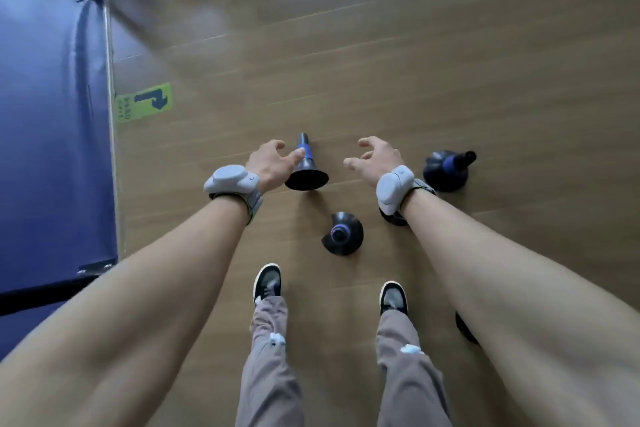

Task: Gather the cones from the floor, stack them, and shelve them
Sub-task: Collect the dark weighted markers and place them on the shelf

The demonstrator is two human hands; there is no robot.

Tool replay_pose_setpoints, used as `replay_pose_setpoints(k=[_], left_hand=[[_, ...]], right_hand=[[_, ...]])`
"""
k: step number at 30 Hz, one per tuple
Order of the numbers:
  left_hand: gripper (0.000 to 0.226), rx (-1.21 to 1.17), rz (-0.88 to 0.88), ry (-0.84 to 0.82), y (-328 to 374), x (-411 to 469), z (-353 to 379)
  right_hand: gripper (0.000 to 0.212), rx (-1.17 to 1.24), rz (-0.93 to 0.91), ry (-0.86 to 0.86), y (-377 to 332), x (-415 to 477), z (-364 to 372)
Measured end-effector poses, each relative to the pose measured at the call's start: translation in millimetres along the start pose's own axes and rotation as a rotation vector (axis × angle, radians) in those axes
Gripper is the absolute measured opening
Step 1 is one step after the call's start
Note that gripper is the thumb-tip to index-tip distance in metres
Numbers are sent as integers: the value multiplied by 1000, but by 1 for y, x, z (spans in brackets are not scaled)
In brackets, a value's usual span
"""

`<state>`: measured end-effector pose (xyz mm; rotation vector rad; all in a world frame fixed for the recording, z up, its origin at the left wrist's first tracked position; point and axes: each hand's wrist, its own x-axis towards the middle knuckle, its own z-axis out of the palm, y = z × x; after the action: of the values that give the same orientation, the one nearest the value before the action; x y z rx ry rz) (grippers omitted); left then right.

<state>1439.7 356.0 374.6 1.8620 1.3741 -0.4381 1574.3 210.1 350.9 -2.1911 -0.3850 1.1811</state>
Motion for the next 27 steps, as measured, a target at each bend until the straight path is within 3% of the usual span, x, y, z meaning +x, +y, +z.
replay_pose_setpoints(k=[8, 13, 19, 21, 23, 24, 25, 27], left_hand=[[70, 147, 80, -62, -62, 167, 74], [71, 189, 98, -32, -113, 276, 134], [81, 264, 108, 2, -137, 375, 186], [66, 273, 150, 14, -143, 408, 208], [33, 292, 216, -21, -141, 433, 226], [30, 301, 198, -53, -143, 440, 227], [29, 307, 177, -66, -142, 442, 234], [54, 315, 154, 6, -143, 451, 246]], right_hand=[[59, 57, 136, 189, 96, 105, 90], [61, -62, 146, 327, 185, 169, 150], [58, -367, 54, 644, 262, 220, 148], [56, -439, 25, 777, 288, 232, 136], [56, -430, 46, 875, 304, 242, 121], [55, -401, 72, 870, 305, 245, 118], [55, -371, 97, 864, 313, 250, 117], [55, -338, 114, 854, 330, 260, 122]])
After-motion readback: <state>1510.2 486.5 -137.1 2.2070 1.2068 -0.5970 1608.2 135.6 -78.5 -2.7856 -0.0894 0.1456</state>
